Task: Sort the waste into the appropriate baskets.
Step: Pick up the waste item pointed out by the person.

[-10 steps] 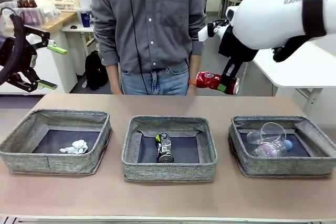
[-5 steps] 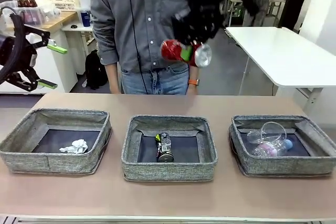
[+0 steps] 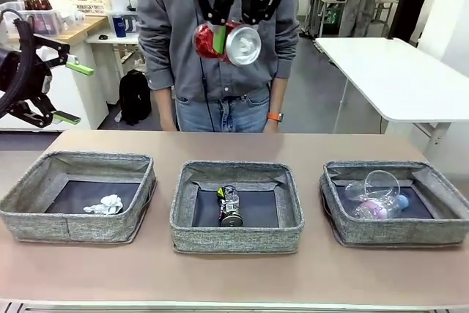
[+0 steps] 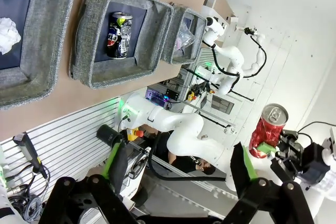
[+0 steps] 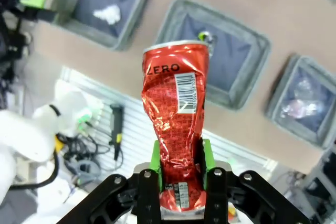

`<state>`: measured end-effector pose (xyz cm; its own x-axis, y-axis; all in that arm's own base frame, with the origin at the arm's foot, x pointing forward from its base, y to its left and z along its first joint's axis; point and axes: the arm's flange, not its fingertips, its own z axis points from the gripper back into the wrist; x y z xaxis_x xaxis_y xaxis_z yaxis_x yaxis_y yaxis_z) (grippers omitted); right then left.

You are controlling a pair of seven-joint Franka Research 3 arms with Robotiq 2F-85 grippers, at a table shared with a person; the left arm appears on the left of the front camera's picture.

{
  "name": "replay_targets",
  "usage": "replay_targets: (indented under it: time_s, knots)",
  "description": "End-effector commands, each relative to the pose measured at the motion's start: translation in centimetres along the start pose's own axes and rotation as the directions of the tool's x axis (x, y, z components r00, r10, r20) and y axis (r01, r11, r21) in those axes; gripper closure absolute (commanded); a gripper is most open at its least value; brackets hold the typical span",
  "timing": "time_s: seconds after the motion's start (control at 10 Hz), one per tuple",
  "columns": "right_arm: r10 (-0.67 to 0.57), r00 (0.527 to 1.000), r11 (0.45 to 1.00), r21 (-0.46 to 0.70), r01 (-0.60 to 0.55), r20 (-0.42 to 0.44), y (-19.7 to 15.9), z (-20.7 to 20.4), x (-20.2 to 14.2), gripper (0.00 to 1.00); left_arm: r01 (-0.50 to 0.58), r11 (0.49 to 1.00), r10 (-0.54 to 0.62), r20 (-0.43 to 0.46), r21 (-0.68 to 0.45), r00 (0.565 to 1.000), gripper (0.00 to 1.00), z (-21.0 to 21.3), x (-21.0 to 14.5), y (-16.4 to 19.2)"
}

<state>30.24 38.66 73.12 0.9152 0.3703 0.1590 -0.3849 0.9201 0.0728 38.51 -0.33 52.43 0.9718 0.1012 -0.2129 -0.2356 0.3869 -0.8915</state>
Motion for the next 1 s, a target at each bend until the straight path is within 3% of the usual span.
replay_targets:
  time_s: [0.0, 0.5, 0.7, 0.9]
  knots:
    - [-0.024, 0.999, 0.998, -0.062, 0.027, 0.048, 0.9, 1.0, 0.3, 0.67, 0.004, 1.0, -0.004, 0.007, -0.012, 1.0, 0.0, 0.0, -0.1, -0.1]
    - [0.026, 0.999, 0.999, -0.047, -0.024, 0.037, 0.4, 4.5, 0.8, 0.67, 0.004, 1.0, -0.004, 0.007, -0.012, 1.0, 0.0, 0.0, -0.1, -0.1]
    - [0.057, 0.998, 0.998, -0.018, -0.057, 0.011, -0.2, 3.9, 1.0, 0.67, 0.004, 1.0, -0.004, 0.007, -0.012, 1.0, 0.0, 0.0, -0.1, -0.1]
    - [0.007, 0.999, 0.999, -0.044, -0.004, 0.05, 0.0, 3.9, 0.4, 0.67, 0.004, 1.0, -0.004, 0.007, -0.012, 1.0, 0.0, 0.0, -0.1, -0.1]
